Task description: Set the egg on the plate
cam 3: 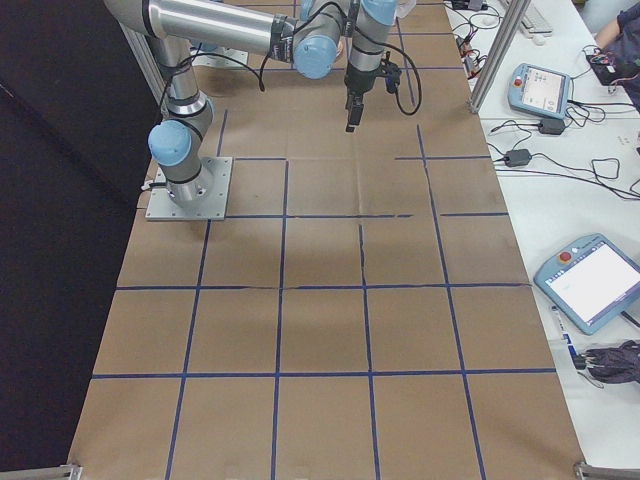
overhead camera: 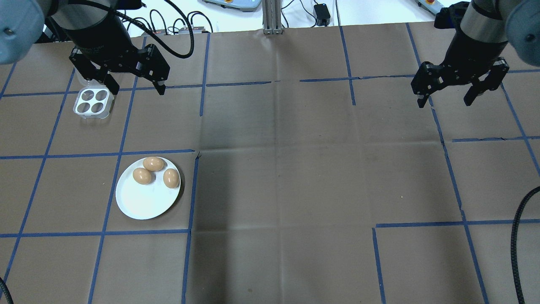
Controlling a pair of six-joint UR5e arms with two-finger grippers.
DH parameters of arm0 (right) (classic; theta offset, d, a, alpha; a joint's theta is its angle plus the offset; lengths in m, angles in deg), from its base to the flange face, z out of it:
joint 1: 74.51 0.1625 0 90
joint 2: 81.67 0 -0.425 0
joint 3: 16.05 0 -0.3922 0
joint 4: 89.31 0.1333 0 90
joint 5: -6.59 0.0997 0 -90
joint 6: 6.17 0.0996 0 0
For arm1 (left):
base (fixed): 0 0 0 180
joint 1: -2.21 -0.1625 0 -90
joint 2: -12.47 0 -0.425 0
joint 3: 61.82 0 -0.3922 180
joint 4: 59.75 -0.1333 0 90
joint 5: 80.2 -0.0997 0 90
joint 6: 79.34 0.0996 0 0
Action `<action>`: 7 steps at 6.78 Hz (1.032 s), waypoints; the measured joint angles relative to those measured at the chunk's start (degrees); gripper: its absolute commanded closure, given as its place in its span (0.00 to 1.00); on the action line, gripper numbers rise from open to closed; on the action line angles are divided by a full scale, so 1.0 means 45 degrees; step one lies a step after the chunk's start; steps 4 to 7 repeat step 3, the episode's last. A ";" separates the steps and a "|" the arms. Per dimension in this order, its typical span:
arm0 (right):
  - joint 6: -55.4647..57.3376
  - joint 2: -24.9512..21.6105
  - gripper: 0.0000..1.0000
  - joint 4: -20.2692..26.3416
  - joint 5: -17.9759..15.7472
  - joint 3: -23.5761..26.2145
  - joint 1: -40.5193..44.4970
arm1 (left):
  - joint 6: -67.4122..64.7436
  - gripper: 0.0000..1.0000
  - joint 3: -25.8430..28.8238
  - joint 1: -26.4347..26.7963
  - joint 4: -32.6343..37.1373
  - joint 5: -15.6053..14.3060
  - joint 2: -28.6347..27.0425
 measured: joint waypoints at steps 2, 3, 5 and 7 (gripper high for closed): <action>0.0000 0.0000 0.00 0.0000 0.0000 0.0000 0.0001 | -0.0002 0.01 0.0109 -0.0004 -0.0013 -0.0008 -0.0113; 0.0000 0.0001 0.00 0.0000 0.0000 0.0000 0.0001 | -0.0003 0.00 0.0110 -0.0004 -0.0014 -0.0009 -0.0112; 0.0000 0.0001 0.00 0.0000 0.0000 0.0000 0.0001 | -0.0003 0.00 0.0110 -0.0004 -0.0014 -0.0009 -0.0112; 0.0000 0.0001 0.00 0.0000 0.0000 0.0000 0.0001 | -0.0003 0.00 0.0110 -0.0004 -0.0014 -0.0009 -0.0112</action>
